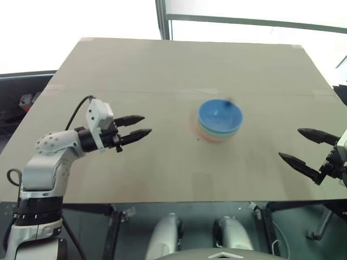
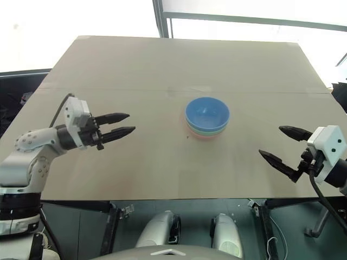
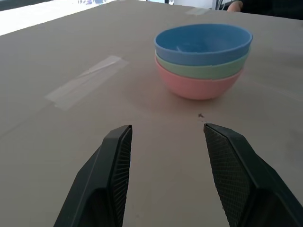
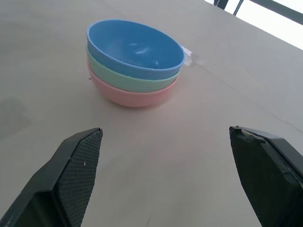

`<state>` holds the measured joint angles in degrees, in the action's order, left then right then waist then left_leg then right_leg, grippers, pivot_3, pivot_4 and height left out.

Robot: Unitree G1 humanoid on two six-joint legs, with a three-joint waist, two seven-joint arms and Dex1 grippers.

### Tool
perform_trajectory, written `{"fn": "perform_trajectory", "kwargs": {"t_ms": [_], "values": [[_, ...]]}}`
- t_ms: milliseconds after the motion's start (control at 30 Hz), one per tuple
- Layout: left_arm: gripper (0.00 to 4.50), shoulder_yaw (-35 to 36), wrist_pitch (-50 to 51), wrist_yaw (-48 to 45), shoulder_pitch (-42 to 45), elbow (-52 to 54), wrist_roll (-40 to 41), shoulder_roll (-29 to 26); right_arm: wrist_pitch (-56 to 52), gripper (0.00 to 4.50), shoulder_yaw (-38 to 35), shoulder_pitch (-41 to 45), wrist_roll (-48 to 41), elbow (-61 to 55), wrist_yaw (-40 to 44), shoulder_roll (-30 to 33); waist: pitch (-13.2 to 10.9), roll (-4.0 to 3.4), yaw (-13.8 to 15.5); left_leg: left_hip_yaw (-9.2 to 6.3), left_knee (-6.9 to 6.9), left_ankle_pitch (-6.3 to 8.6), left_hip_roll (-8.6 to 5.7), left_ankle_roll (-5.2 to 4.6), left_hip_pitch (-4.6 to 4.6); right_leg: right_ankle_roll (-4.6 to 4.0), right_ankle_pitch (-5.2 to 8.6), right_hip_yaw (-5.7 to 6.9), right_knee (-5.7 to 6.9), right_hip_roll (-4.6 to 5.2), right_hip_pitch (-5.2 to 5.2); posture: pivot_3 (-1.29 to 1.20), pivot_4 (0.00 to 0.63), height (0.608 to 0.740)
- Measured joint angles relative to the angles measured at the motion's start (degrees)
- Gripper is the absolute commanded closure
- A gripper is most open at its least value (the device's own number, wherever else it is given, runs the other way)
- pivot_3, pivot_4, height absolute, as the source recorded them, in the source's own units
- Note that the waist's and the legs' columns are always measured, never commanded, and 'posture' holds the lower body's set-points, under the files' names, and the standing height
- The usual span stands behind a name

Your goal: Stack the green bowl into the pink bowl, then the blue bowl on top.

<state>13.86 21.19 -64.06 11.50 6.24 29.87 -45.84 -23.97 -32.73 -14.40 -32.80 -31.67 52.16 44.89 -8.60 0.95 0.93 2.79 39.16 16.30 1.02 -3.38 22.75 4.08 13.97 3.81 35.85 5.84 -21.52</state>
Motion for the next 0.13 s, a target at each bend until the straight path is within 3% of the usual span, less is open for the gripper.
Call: {"fn": "perform_trajectory", "kwargs": {"t_ms": [133], "values": [[1.96,1.5,-0.5,-1.9,-4.7,-0.3,0.7,-1.2,0.0,0.00,0.1,0.4,0.3,1.0,-0.1,0.0,0.0,0.00,0.0,0.01,0.00,0.00,0.00,0.00,0.00,0.00,0.00,-0.01,0.00,0.00,0.00,0.00,0.150,0.740]]}}
